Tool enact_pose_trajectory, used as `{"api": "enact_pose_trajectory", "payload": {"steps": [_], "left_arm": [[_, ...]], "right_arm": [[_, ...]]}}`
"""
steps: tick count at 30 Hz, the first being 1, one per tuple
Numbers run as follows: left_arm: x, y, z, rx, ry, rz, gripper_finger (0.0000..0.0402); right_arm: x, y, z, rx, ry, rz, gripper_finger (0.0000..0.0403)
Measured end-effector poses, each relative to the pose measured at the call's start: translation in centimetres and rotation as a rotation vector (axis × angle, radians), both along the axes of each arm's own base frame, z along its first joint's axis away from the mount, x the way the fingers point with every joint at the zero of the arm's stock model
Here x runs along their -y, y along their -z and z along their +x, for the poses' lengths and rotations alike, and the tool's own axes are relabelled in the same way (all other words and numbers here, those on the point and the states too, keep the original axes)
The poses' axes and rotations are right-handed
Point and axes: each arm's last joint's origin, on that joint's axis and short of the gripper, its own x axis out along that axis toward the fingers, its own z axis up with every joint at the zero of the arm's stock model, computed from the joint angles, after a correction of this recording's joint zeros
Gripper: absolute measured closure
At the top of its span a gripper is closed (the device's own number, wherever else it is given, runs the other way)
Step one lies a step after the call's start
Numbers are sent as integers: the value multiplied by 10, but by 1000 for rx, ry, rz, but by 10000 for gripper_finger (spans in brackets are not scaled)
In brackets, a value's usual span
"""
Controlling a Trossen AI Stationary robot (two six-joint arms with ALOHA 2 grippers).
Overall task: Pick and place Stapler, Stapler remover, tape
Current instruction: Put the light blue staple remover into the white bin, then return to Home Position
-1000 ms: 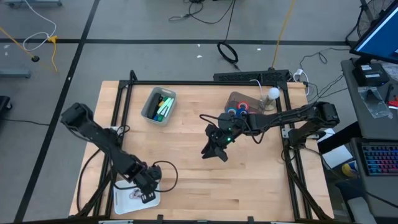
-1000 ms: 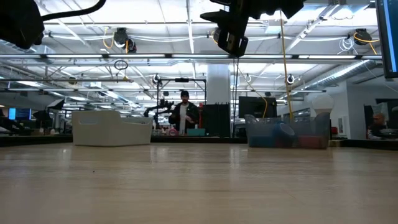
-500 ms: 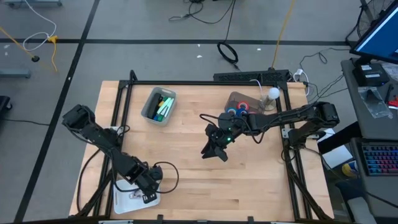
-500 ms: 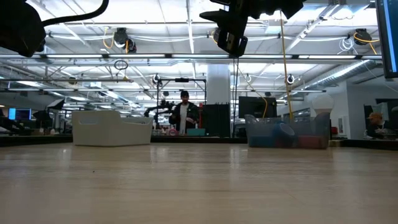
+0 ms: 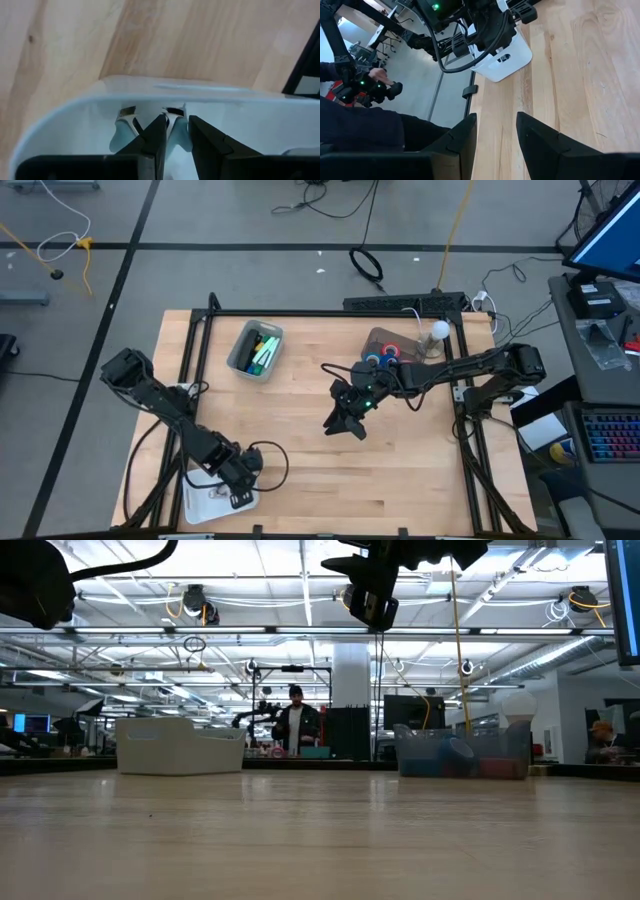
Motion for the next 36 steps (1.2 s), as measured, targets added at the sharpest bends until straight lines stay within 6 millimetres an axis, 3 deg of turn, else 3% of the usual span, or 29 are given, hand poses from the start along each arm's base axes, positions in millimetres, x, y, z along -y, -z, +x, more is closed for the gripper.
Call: {"api": "enact_pose_trajectory", "payload": {"steps": [8,13,24,30,36], "left_arm": [[1,-5,-3,-54,12,-83,319],[-4,-27,-8,0,-25,-141,320],[-40,-105,-34,444,-203,-164,321],[-56,-130,-46,611,-315,-183,321],[-63,-144,-51,756,-278,-147,321]], "right_arm": [[0,0,0,0,-1,0,273],[0,0,0,1,-1,0,273],[0,0,0,12,-10,-21,273],[0,-1,-1,38,-30,-60,273],[4,-16,-13,94,-6,-152,273]]}}
